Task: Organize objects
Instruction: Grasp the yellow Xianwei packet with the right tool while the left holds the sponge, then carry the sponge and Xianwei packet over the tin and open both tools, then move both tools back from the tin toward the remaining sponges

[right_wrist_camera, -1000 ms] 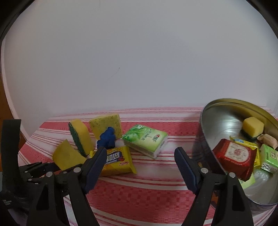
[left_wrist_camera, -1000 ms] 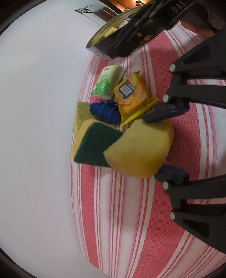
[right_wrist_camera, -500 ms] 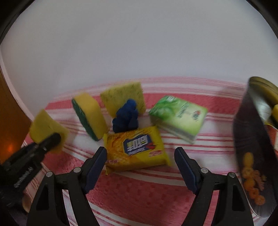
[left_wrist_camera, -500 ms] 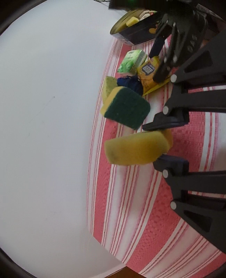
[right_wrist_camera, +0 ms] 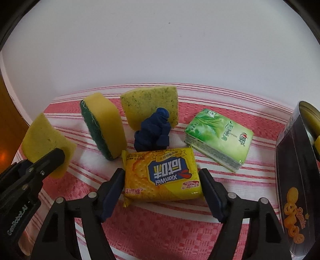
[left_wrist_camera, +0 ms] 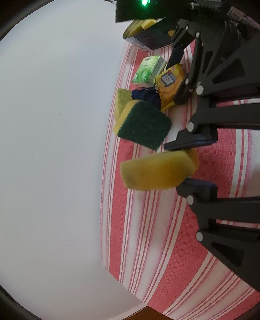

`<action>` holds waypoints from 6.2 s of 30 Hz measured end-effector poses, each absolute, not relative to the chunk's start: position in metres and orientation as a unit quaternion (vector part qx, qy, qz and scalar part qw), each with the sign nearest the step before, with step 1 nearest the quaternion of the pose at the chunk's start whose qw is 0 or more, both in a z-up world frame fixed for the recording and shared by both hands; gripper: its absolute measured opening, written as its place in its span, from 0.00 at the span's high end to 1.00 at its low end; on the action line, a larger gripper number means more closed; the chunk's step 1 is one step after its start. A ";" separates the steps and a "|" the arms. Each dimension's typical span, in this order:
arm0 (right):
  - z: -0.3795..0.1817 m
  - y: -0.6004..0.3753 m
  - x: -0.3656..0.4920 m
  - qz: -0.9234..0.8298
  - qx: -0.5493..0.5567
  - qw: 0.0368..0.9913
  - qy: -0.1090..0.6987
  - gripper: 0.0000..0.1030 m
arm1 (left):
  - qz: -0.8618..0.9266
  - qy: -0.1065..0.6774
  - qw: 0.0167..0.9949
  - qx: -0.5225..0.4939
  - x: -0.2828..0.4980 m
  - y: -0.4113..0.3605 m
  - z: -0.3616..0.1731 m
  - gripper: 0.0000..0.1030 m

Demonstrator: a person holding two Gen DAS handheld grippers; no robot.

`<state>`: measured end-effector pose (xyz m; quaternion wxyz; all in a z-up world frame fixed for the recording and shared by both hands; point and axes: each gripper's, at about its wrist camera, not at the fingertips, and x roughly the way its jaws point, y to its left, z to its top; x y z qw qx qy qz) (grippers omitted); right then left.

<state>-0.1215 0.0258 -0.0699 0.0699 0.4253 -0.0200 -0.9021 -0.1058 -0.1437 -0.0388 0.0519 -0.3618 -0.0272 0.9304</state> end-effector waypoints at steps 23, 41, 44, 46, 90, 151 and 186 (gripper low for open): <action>-0.050 0.065 -0.072 -0.937 0.343 -0.006 -0.066 0.26 | 0.933 -0.002 0.046 -0.357 -0.103 -0.133 -0.044 0.77; -0.026 0.071 -0.046 -0.956 0.282 -0.048 -0.067 0.27 | 0.935 0.006 0.042 -0.353 -0.101 -0.126 -0.043 0.77; -0.020 0.074 -0.042 -0.960 0.265 -0.058 -0.064 0.27 | 0.936 0.009 0.041 -0.349 -0.101 -0.126 -0.042 0.77; -0.015 0.076 -0.036 -0.964 0.250 -0.067 -0.057 0.27 | 0.937 0.009 0.040 -0.347 -0.101 -0.127 -0.041 0.77; -0.011 0.234 0.013 -0.960 0.202 -0.174 -0.081 0.27 | 0.963 0.039 0.076 -0.255 -0.049 -0.034 -0.004 0.77; -0.014 0.320 0.001 -0.955 0.242 -0.164 -0.059 0.23 | 0.947 0.107 0.137 -0.270 -0.062 0.174 -0.017 0.14; 0.000 0.298 0.029 -0.962 0.136 -0.234 -0.035 0.23 | 0.961 0.089 0.084 -0.247 -0.062 0.083 -0.018 0.01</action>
